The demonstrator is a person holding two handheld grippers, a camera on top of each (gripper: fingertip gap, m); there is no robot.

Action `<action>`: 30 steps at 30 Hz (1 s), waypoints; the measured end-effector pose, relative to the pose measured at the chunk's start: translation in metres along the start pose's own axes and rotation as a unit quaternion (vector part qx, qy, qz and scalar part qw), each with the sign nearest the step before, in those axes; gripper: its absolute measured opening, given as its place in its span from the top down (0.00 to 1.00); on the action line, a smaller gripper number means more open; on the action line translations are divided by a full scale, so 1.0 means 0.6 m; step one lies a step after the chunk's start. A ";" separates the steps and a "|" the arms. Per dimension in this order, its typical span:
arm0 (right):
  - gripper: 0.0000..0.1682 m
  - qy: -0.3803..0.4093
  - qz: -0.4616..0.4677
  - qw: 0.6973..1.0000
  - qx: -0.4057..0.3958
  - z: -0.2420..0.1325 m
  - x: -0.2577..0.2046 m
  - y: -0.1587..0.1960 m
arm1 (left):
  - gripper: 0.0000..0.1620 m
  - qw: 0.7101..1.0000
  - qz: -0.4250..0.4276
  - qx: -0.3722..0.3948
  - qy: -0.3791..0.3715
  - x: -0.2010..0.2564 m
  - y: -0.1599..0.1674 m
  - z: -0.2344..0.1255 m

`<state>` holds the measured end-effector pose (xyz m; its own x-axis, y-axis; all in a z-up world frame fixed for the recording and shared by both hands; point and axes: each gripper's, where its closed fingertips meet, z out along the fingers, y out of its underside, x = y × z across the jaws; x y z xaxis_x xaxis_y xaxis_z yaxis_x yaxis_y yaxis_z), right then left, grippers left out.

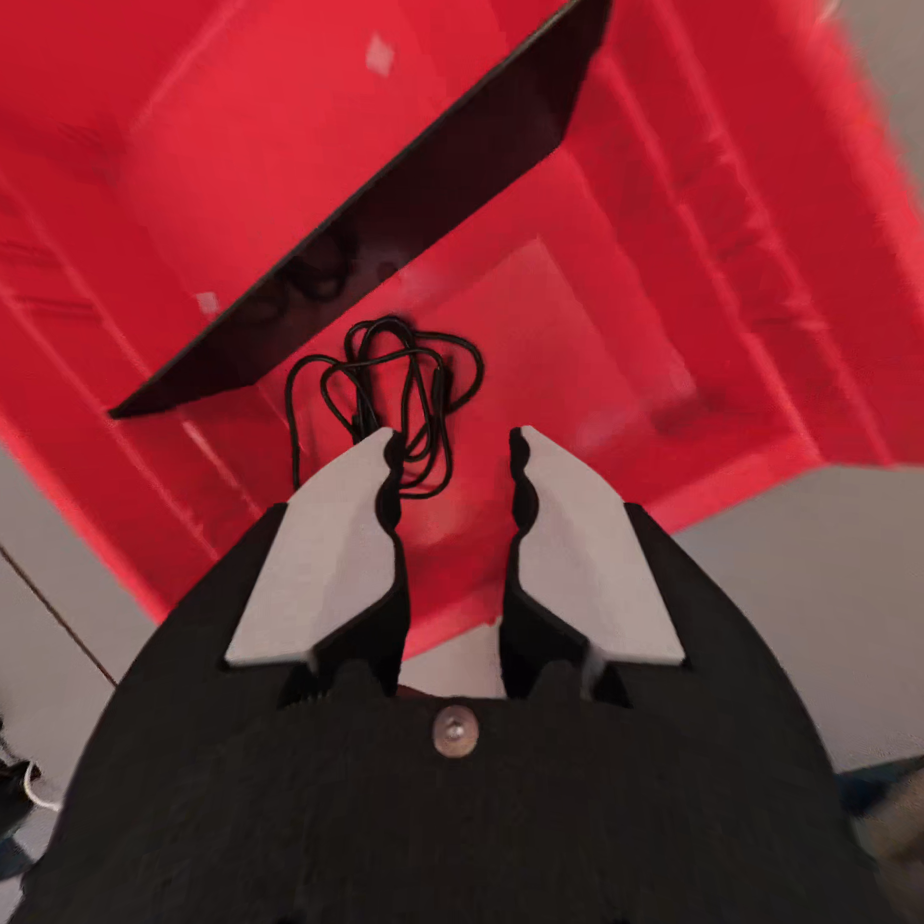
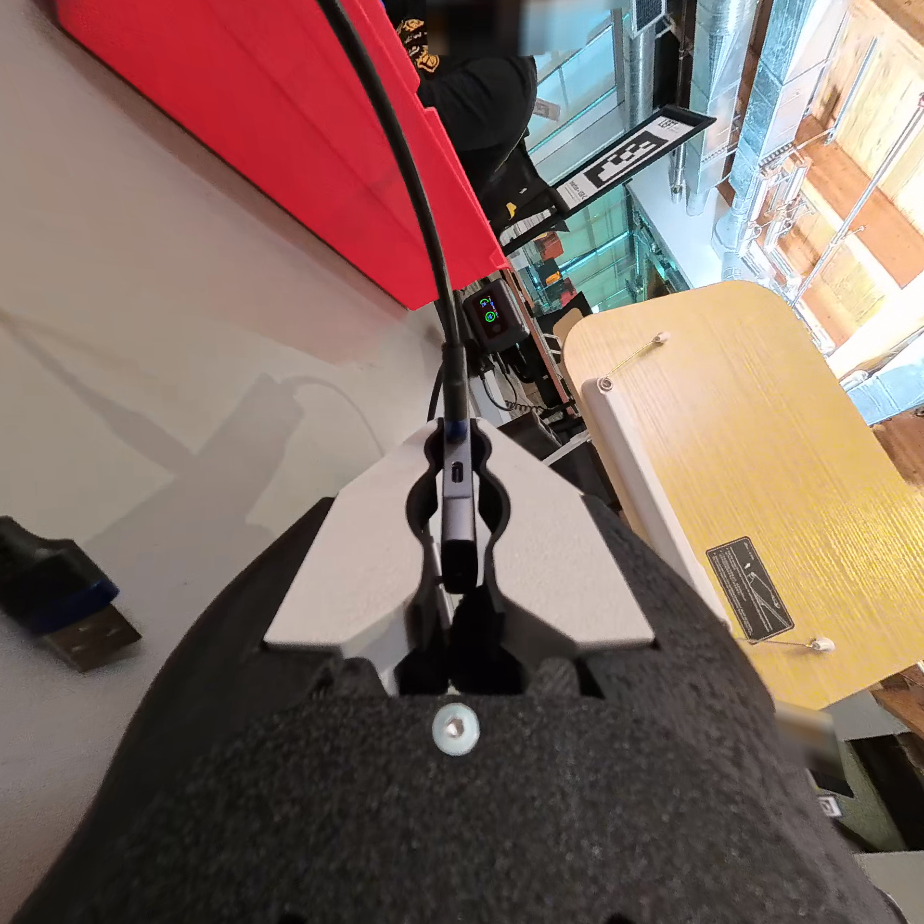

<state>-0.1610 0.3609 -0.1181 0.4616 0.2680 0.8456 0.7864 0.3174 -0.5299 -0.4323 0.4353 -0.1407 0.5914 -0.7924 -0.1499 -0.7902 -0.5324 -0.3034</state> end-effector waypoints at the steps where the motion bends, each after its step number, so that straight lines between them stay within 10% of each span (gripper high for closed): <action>1: 0.96 0.000 0.003 1.000 0.000 0.000 0.001 0.000 | 0.72 0.999 -0.008 -0.033 0.001 -0.006 0.004 0.021; 11: 0.96 -0.003 0.014 1.000 0.004 -0.001 0.002 0.000 | 0.96 0.995 -0.011 -0.096 0.008 -0.003 0.032 0.077; 18: 0.96 0.000 0.008 1.000 0.004 -0.003 0.003 -0.002 | 0.96 0.999 -0.002 0.035 0.018 0.037 0.000 -0.062; 24: 0.96 0.001 -0.002 1.000 0.006 -0.003 0.001 -0.006 | 0.97 0.965 0.032 0.204 0.159 0.213 -0.035 -0.273; 30: 0.96 0.006 -0.007 1.000 0.007 -0.005 0.003 -0.006 | 0.96 0.953 0.021 0.154 0.261 0.388 0.014 -0.182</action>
<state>-0.1614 0.3575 -0.1143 0.4557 0.2535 0.8533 0.7865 0.3343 -0.5193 -0.3188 0.2142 -0.0751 0.3357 -0.8942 0.2962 -0.6797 -0.4476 -0.5810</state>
